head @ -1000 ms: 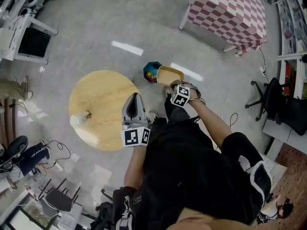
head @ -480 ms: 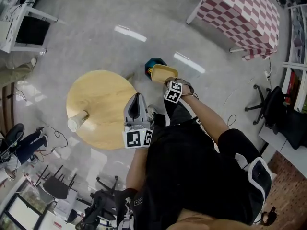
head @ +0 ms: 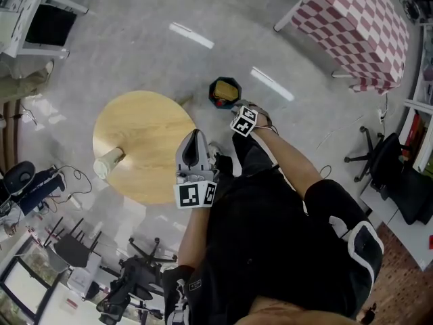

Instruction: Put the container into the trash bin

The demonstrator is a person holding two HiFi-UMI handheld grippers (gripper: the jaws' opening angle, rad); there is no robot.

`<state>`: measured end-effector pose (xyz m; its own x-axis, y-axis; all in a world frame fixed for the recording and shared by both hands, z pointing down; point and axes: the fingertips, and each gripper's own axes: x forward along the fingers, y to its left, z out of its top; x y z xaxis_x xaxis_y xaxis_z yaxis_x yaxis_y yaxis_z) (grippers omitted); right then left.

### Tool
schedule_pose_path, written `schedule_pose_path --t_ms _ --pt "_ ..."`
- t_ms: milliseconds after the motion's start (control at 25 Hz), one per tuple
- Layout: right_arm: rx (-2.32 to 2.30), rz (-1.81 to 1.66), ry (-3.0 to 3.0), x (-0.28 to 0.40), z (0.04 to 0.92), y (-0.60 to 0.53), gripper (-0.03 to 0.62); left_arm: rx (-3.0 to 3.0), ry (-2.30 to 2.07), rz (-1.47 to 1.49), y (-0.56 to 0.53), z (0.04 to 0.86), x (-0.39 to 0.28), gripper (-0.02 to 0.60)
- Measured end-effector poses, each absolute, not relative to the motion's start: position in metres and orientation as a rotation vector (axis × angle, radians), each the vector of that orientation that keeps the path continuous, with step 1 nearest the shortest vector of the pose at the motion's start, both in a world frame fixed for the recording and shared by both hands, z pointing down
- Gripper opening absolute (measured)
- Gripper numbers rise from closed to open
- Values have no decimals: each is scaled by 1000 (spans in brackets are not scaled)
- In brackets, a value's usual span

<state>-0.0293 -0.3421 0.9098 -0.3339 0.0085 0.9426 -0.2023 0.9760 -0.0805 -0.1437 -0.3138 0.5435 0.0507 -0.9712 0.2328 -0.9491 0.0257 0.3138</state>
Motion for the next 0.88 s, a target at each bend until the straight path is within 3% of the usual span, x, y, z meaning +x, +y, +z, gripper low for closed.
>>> schedule_pose_path --t_ms 80,200,520,880 --pt "163 240 -1901 -29 906 -341 75 1956 -1928 -84 -312 541 -144 11" --pt "210 256 -1898 -26 901 -340 44 1970 -1927 -92 -306 538 -144 11" --pt "436 330 -2012 -24 832 -341 28 2063 -1904 -124 -284 513 -139 11" --pt "839 349 -2348 -13 644 -317 28 2177 -1879 -187 -231 466 -135 11"
